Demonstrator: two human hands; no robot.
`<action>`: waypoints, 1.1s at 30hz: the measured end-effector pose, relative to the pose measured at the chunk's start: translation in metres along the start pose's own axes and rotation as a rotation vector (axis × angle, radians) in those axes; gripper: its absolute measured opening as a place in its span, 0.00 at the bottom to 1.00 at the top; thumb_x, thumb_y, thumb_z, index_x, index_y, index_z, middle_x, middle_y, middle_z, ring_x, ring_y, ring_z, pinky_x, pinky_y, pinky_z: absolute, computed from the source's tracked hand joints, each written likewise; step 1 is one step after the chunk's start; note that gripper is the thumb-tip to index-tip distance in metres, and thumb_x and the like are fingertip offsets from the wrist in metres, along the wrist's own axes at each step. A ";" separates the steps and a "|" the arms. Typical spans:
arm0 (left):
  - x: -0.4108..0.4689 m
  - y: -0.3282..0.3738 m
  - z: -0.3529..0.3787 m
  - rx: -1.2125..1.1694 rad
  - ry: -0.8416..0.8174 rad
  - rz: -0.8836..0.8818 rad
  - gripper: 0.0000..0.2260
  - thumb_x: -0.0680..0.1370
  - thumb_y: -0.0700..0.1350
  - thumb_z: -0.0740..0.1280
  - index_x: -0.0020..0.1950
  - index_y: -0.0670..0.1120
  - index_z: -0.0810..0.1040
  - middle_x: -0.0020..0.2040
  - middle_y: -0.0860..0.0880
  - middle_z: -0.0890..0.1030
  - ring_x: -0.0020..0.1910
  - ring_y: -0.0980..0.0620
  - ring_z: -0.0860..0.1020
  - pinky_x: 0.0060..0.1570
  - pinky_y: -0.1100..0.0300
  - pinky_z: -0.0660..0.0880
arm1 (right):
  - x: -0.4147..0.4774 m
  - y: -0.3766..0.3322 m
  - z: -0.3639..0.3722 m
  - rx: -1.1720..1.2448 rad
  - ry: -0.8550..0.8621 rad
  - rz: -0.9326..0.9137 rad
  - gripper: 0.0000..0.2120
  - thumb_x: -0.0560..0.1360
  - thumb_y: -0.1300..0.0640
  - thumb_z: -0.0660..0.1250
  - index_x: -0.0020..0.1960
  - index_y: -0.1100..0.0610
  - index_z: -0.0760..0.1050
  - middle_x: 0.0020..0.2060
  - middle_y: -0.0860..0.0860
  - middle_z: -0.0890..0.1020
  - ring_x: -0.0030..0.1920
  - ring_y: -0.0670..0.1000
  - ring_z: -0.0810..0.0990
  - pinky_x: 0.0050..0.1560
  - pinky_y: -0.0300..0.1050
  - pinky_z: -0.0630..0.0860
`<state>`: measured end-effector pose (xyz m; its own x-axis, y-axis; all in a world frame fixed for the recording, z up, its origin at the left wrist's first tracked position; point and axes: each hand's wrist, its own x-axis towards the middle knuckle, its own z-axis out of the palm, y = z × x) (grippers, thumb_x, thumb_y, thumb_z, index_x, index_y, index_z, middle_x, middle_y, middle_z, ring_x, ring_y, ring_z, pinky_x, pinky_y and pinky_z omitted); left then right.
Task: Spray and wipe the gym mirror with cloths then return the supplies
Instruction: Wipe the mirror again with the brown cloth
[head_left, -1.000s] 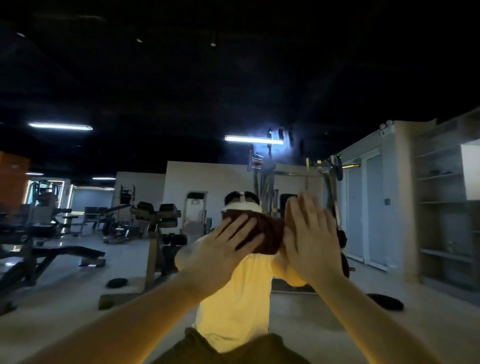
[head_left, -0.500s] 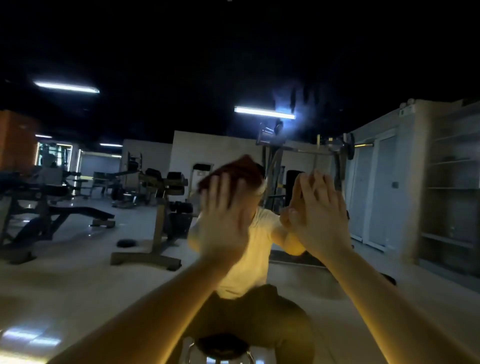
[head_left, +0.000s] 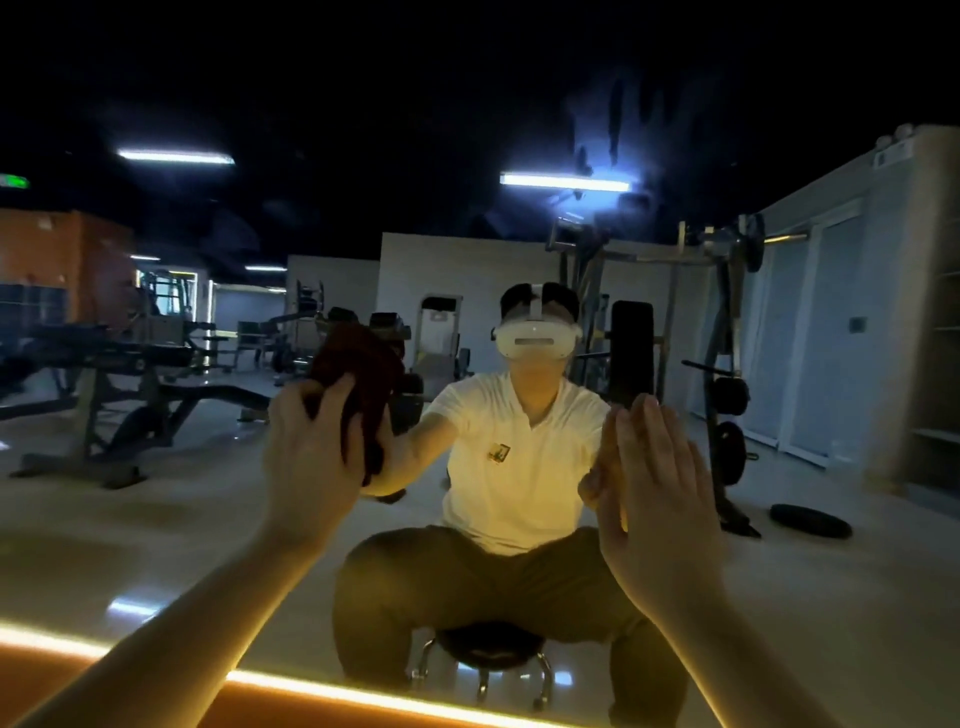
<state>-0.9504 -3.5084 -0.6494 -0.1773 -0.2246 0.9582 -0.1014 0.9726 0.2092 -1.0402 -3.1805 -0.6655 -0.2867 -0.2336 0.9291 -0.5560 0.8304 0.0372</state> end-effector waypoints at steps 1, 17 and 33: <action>0.001 0.011 0.003 -0.026 0.020 -0.040 0.17 0.83 0.47 0.59 0.69 0.40 0.73 0.58 0.34 0.73 0.52 0.37 0.73 0.43 0.48 0.74 | -0.007 0.001 0.001 0.006 -0.002 -0.002 0.32 0.80 0.51 0.59 0.82 0.59 0.58 0.83 0.58 0.55 0.83 0.59 0.52 0.80 0.61 0.54; -0.114 0.025 0.007 -0.072 -0.162 0.061 0.14 0.79 0.42 0.70 0.63 0.43 0.74 0.55 0.40 0.78 0.47 0.51 0.76 0.43 0.58 0.76 | -0.071 -0.002 0.021 0.120 -0.026 0.093 0.38 0.77 0.59 0.69 0.83 0.60 0.57 0.83 0.59 0.51 0.83 0.59 0.47 0.80 0.66 0.55; -0.193 0.112 0.044 -0.313 -0.356 0.154 0.12 0.83 0.45 0.67 0.66 0.47 0.73 0.67 0.42 0.75 0.64 0.47 0.77 0.53 0.57 0.81 | -0.097 0.004 0.017 0.124 -0.125 0.041 0.40 0.77 0.60 0.69 0.84 0.58 0.53 0.84 0.57 0.51 0.84 0.57 0.47 0.82 0.61 0.53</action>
<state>-0.9711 -3.3587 -0.8193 -0.4957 -0.0309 0.8680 0.2414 0.9551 0.1718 -1.0280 -3.1630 -0.7622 -0.4018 -0.2680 0.8756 -0.6312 0.7738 -0.0528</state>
